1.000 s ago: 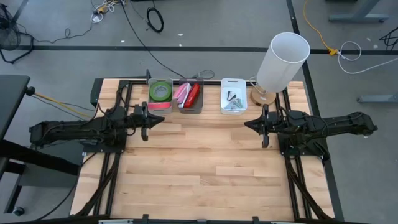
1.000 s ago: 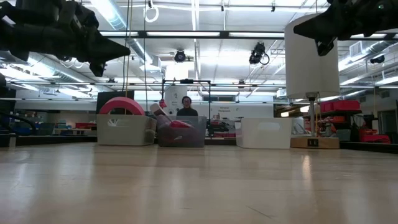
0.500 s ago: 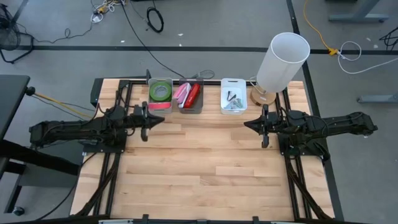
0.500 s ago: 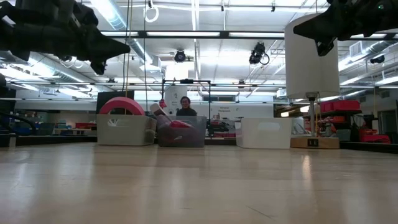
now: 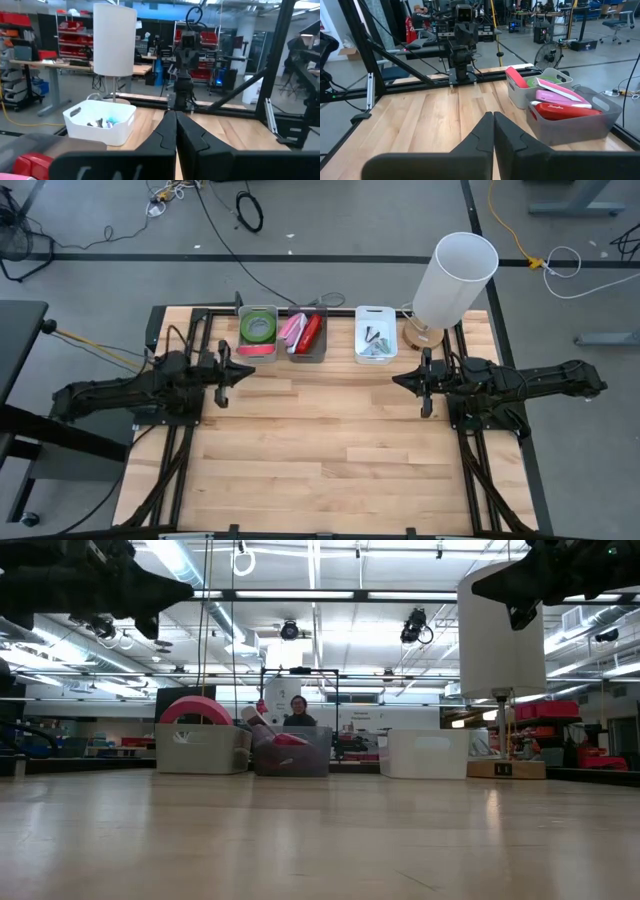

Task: Pick and place Stapler, Stapler remover, tape
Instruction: Return to Home Position

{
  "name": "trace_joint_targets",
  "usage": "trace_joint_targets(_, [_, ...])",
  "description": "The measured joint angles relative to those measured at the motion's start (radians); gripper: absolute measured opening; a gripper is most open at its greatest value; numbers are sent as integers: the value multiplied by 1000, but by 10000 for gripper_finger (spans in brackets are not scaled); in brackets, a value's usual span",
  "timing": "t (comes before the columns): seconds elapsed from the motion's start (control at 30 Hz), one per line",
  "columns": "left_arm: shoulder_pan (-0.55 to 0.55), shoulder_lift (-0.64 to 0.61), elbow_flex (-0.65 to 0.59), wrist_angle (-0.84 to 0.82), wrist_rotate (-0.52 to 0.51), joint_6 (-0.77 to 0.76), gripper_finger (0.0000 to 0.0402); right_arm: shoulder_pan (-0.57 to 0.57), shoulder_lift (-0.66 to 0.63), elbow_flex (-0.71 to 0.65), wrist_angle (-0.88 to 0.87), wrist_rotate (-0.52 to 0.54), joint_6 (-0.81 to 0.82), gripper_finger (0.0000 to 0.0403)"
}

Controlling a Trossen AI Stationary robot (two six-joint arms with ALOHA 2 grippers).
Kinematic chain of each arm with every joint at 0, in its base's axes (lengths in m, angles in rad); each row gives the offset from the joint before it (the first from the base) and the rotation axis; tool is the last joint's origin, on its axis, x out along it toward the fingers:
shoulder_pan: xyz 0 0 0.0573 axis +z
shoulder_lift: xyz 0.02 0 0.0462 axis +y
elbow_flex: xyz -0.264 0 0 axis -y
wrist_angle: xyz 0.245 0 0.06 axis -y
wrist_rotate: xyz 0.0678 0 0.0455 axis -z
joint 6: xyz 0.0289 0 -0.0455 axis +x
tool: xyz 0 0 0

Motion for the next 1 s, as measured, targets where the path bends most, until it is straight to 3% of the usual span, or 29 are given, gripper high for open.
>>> trace_joint_targets(0.23, [0,-119,0,-90,-26,10,0,0,0,0,0,0,0,11])
trace_joint_targets(0.53, [0,-205,-36,-134,-245,27,0,0,0,0,0,0,0,11])
trace_joint_targets(1.0, [-11,-309,-145,-181,-206,3,0,0,0,0,0,0,0,11])
